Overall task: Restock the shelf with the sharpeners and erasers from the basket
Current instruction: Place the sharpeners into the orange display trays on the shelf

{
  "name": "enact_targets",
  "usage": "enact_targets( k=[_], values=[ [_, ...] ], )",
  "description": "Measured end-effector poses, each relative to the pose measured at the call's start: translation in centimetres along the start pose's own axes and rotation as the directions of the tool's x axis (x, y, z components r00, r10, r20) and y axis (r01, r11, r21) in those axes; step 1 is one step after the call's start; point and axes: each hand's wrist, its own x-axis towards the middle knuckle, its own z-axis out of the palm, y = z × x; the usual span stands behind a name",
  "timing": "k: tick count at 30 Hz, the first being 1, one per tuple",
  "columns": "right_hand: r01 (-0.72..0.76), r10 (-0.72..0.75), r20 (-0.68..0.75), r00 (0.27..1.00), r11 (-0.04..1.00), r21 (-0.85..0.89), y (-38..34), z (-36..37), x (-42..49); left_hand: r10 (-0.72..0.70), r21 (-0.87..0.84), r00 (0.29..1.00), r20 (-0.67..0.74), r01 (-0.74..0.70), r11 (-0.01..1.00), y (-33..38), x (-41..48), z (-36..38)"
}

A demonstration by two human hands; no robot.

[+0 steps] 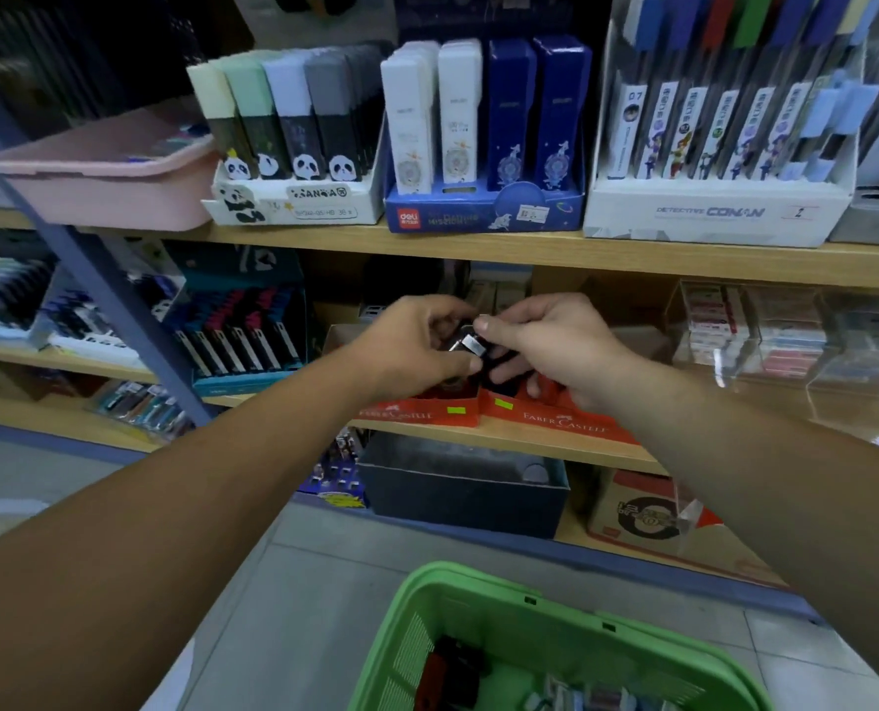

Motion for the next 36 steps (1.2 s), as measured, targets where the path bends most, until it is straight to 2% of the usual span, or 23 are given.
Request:
enact_targets(
  k=[2, 4, 8, 10, 13, 17, 20, 23, 28, 33, 36],
  values=[
    [0.0, -0.003, -0.033, 0.999, 0.994, -0.107, -0.2, 1.2, -0.1, -0.091, 0.048, 0.993, -0.082, 0.095, 0.994, -1.8, -0.9, -2.3],
    [-0.066, 0.063, -0.034, 0.997, 0.993, -0.101, -0.2, 2.3, 0.1, -0.153, 0.082, 0.971, -0.183, 0.17, 0.982, -4.0, -1.8, -4.3],
    [-0.22, 0.222, 0.105, 0.969, 0.975, -0.036, -1.0, 5.5, 0.5, -0.187, 0.171, 0.943, -0.275, 0.239, 0.956, -8.0, -3.3, -6.4],
    [-0.247, 0.241, 0.174, 0.955, 0.969, 0.017, -1.1, 6.9, 0.7, -0.179, 0.157, 0.943, -0.281, 0.229, 0.961, -9.5, -3.5, -6.7],
    [-0.19, 0.169, 0.191, 0.967, 0.977, 0.097, -0.8, 7.8, 0.9, -0.141, 0.194, 0.934, -0.327, 0.213, 0.958, -10.4, -3.1, -7.1],
    [-0.019, 0.017, 0.03, 0.999, 0.998, 0.053, 0.0, 7.4, 1.8, -0.116, 0.169, 0.924, -0.364, 0.188, 0.968, -10.8, -1.6, -7.4],
    [0.072, -0.071, -0.022, 0.997, 0.995, 0.074, 0.6, 7.4, 2.3, -0.059, 0.281, 0.947, -0.317, 0.153, 0.947, -11.2, -0.8, -7.3],
    [0.106, -0.098, -0.083, 0.992, 0.989, 0.105, 1.3, 7.9, 2.6, -0.032, 0.354, 0.955, -0.294, 0.14, 0.925, -11.9, -0.2, -7.5],
    [0.179, -0.16, -0.18, 0.971, 0.979, 0.095, 2.0, 8.4, 3.6, -0.035, 0.389, 0.965, -0.258, 0.137, 0.911, -12.7, 0.2, -7.9],
    [0.285, -0.266, -0.258, 0.929, 0.958, 0.04, 1.9, 7.8, 4.0, -0.007, 0.34, 0.967, -0.256, 0.097, 0.935, -12.6, 0.1, -8.6],
    [0.284, -0.265, -0.285, 0.921, 0.958, 0.027, 2.3, 7.2, 4.2, -0.076, 0.2, 0.986, -0.15, 0.105, 0.974, -12.1, -0.2, -8.6]
  ],
)
